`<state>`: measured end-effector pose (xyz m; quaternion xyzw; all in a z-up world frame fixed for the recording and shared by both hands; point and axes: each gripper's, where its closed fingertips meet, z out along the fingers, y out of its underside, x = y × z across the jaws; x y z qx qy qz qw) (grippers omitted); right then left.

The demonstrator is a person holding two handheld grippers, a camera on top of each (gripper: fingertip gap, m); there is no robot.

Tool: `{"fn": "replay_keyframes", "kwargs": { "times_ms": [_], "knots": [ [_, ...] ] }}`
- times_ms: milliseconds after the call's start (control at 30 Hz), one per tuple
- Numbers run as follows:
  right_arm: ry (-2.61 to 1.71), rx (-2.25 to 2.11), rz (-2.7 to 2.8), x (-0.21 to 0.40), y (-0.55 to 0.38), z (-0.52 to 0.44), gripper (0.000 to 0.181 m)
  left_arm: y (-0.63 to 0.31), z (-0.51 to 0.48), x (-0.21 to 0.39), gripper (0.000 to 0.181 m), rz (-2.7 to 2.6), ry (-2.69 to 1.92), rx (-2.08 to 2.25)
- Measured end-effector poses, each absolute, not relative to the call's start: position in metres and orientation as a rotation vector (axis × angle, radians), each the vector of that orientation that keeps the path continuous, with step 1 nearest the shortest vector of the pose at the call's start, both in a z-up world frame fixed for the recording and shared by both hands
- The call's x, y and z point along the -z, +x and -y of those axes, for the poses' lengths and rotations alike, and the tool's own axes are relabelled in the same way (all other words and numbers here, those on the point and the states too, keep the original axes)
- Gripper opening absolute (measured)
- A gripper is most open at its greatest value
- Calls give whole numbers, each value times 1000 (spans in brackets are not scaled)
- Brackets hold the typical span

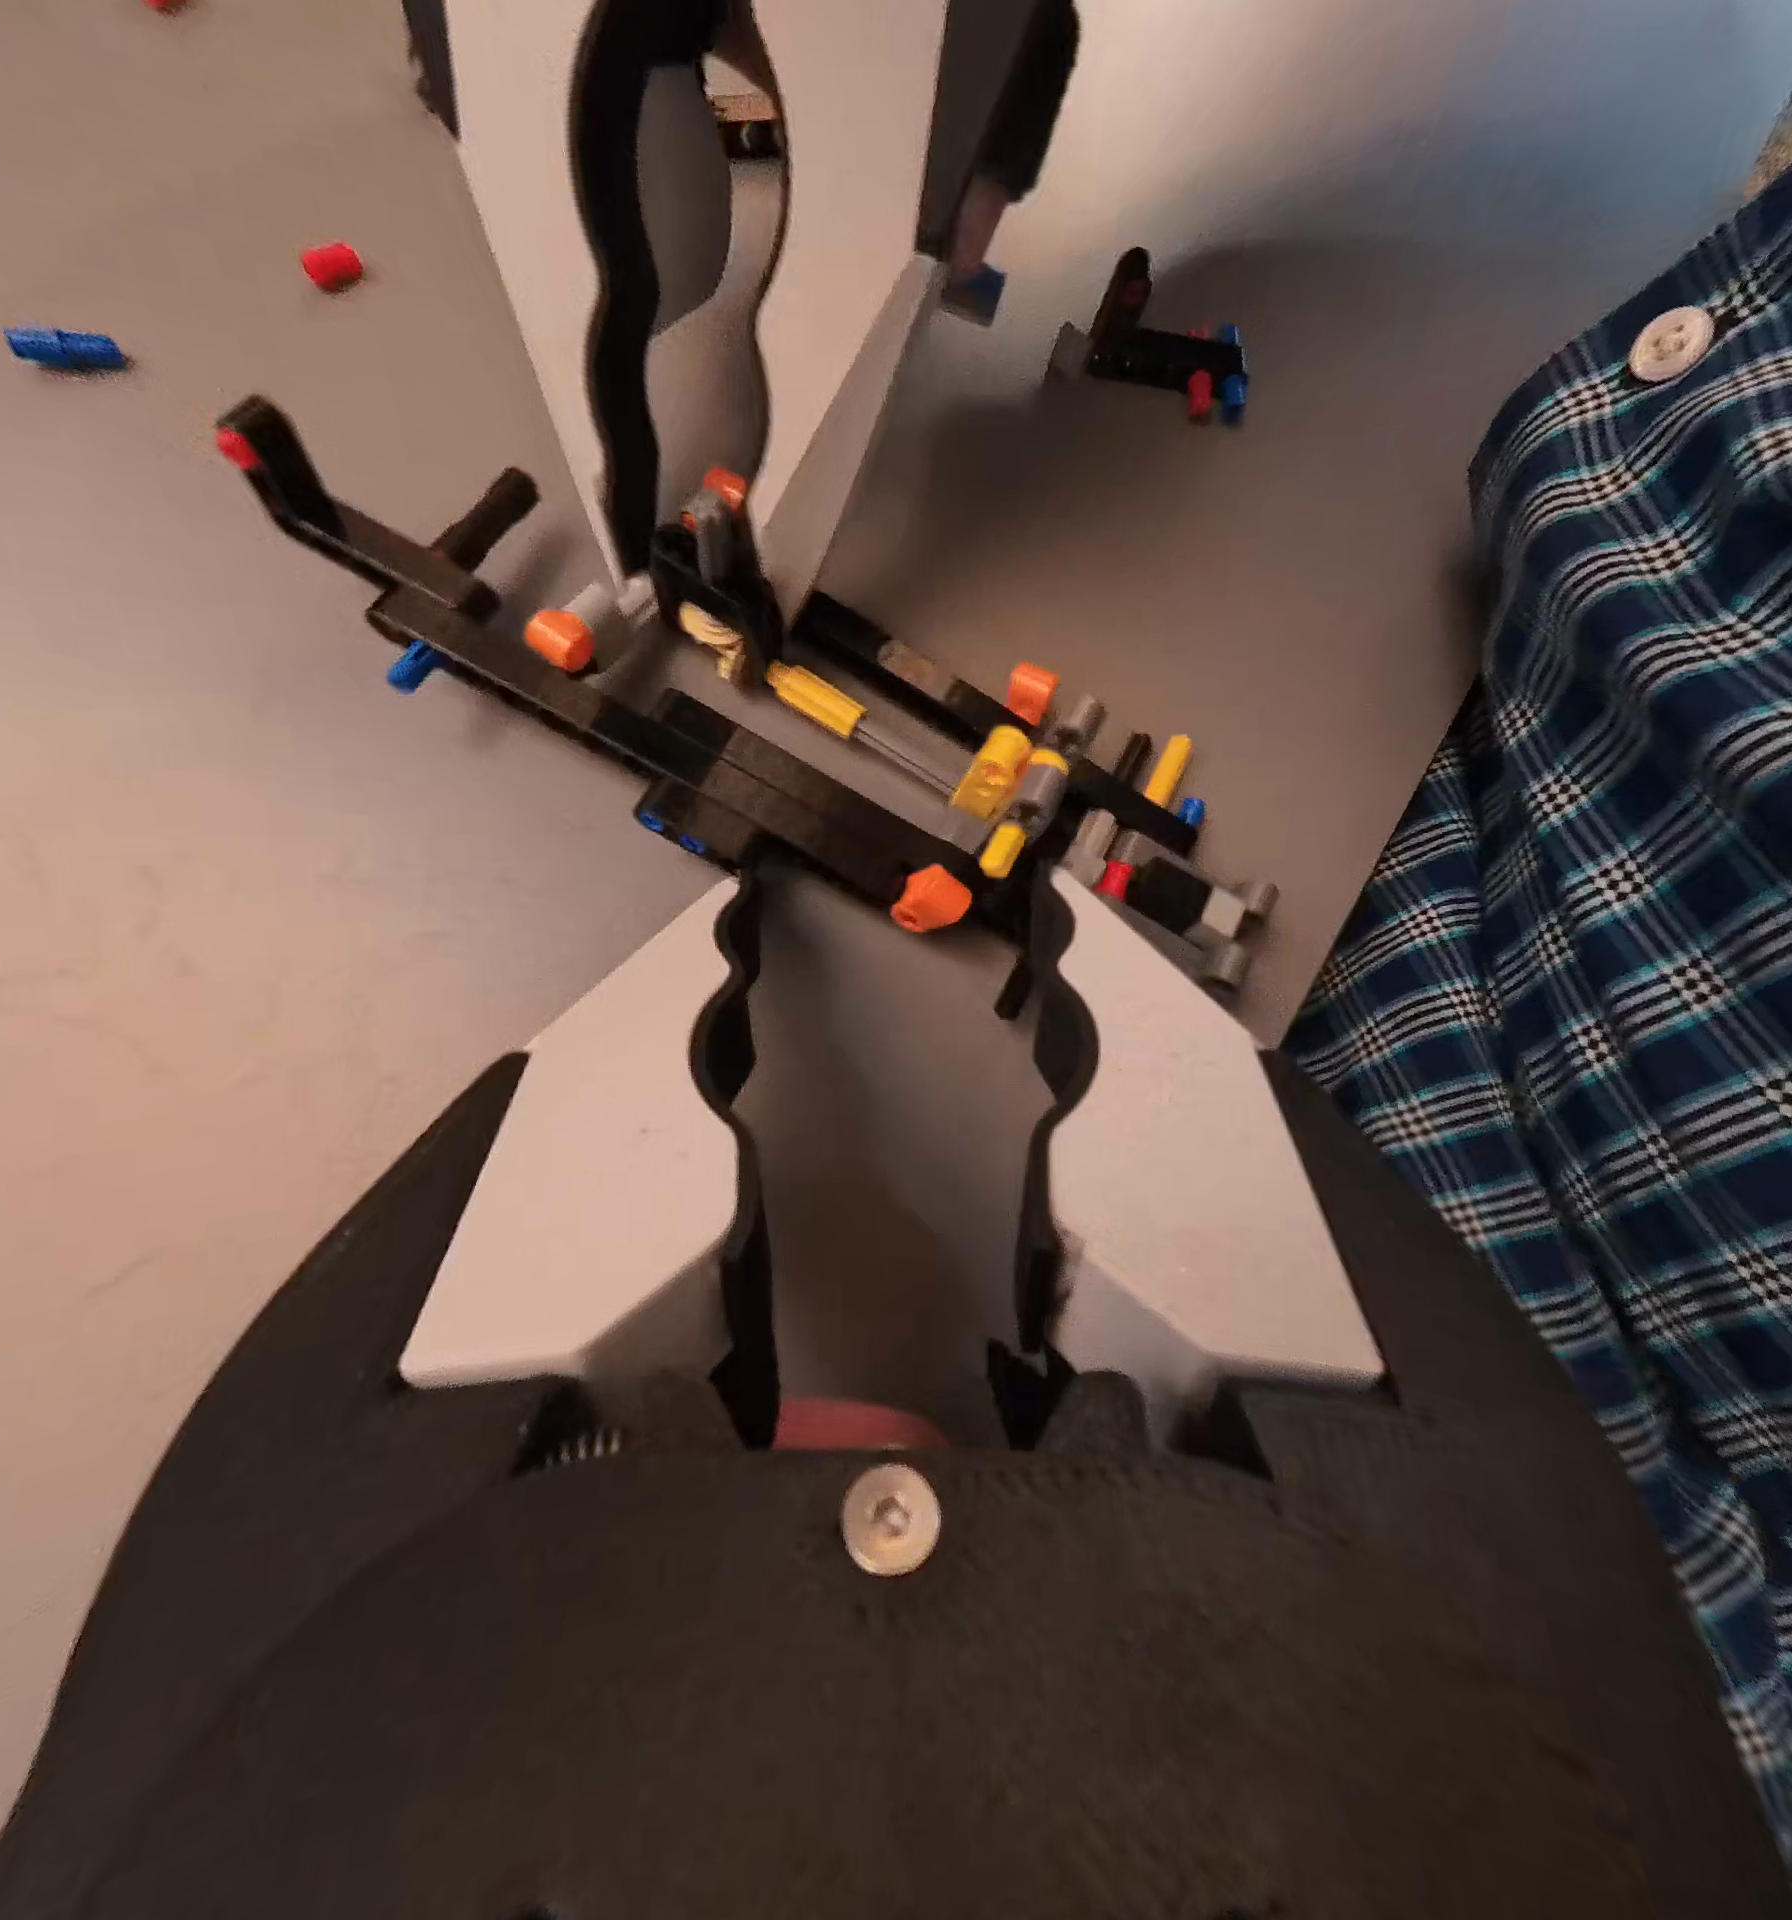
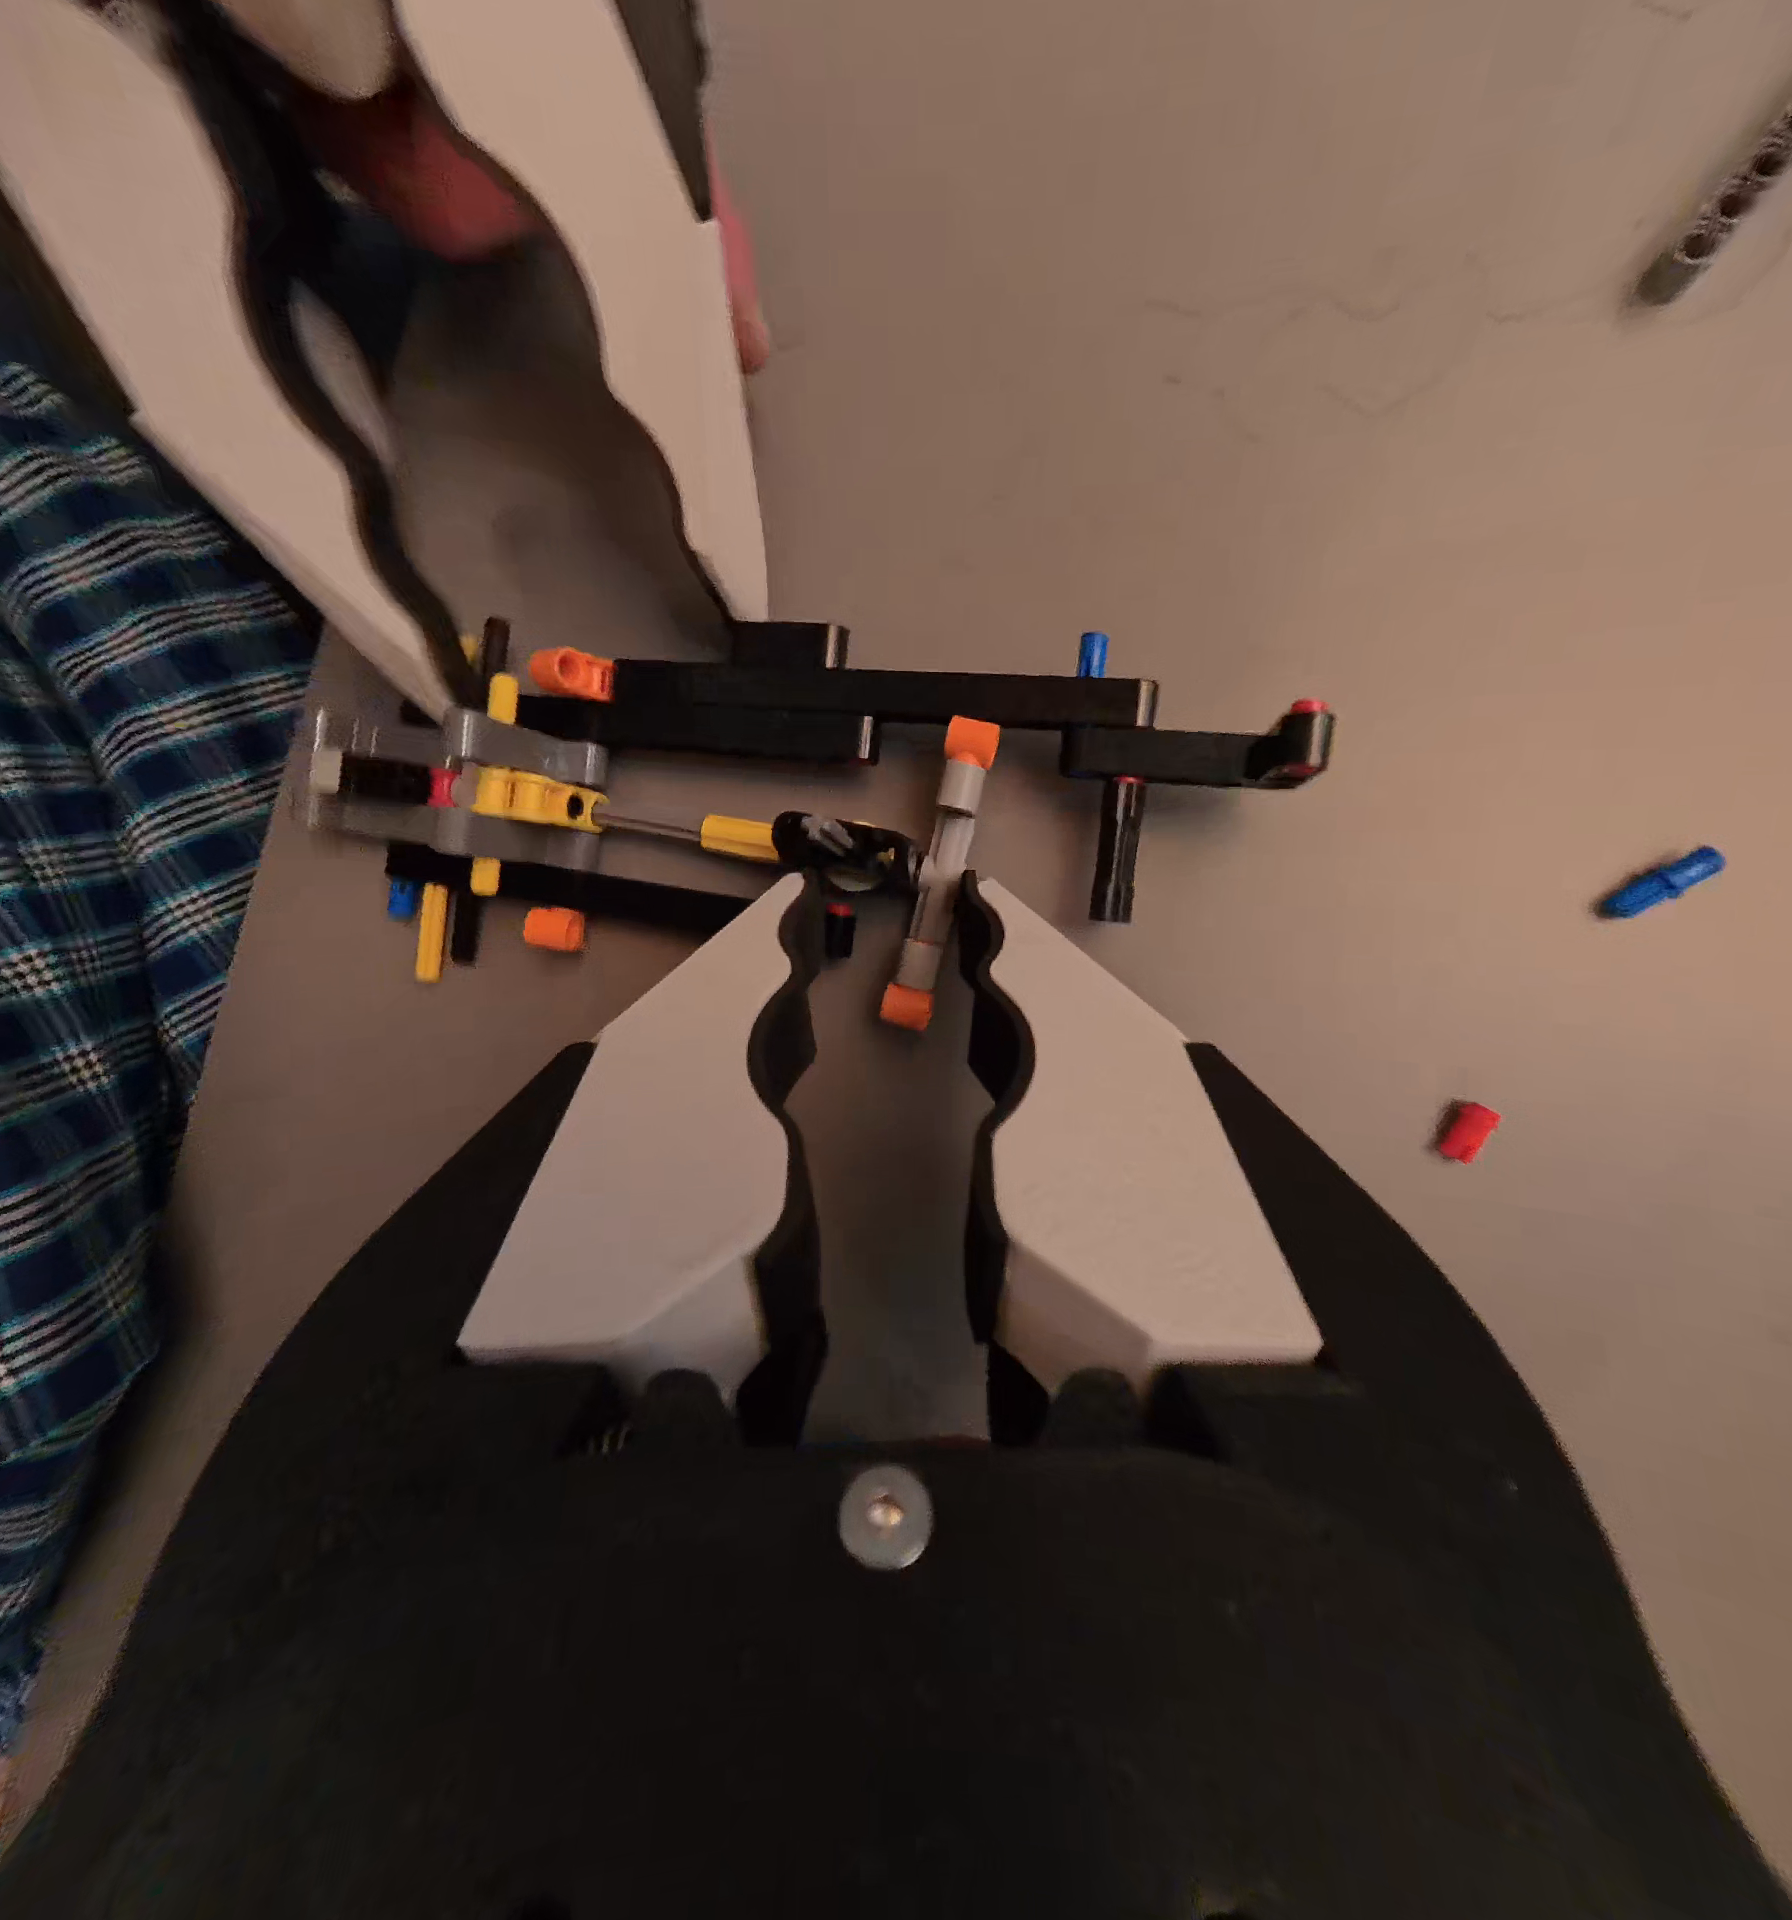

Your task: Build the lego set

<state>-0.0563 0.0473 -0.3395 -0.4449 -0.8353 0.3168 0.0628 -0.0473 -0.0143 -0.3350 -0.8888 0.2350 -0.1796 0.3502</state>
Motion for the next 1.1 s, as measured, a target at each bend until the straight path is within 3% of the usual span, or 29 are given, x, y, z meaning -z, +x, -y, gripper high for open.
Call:
{"fn": "replay_keyframes", "kwargs": {
  "times_ms": [1100],
  "knots": [
    [-1321, -958, 2473, 340, -59, -49, 23, -50, 9, 338, 48, -560, -2274, 355]
  ]
}}
